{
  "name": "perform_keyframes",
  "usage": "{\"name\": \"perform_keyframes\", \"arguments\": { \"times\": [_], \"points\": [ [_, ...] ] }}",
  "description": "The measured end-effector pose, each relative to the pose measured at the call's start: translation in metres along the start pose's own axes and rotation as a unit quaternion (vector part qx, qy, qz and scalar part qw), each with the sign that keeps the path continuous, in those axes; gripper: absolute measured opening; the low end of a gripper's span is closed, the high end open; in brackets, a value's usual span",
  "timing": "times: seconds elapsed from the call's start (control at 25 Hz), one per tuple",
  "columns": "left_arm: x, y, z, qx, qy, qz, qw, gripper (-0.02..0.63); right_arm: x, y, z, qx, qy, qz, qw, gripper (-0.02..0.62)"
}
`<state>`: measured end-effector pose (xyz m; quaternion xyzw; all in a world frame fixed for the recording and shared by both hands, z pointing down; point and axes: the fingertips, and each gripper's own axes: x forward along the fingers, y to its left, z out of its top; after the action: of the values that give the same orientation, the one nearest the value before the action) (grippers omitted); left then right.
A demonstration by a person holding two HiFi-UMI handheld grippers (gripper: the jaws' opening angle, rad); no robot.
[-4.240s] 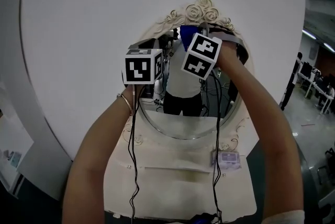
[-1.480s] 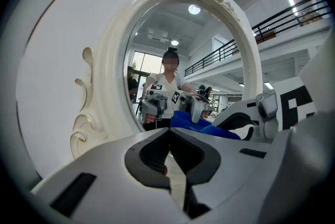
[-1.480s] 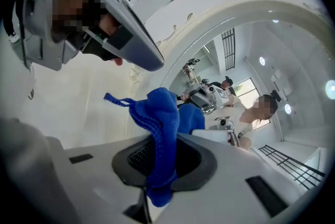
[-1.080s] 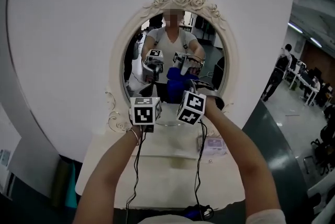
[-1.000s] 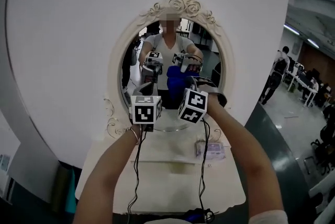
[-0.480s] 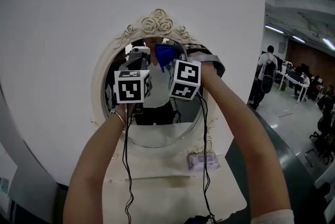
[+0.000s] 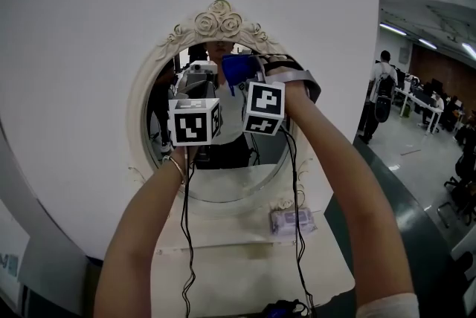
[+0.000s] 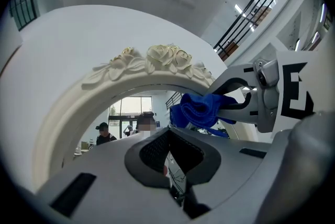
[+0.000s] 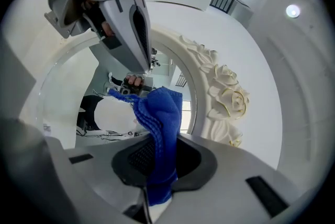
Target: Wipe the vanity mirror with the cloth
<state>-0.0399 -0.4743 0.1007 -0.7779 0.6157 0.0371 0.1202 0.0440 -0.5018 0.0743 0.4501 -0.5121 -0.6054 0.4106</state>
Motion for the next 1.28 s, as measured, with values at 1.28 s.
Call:
{"name": "perform_keyframes", "arguments": {
  "times": [1.28],
  "points": [
    [-0.087,-0.099,-0.390,-0.096,0.256,-0.043,0.9609,0.005,-0.061,0.395,0.006,0.112,0.029,0.325,0.939,0.063]
  ]
}}
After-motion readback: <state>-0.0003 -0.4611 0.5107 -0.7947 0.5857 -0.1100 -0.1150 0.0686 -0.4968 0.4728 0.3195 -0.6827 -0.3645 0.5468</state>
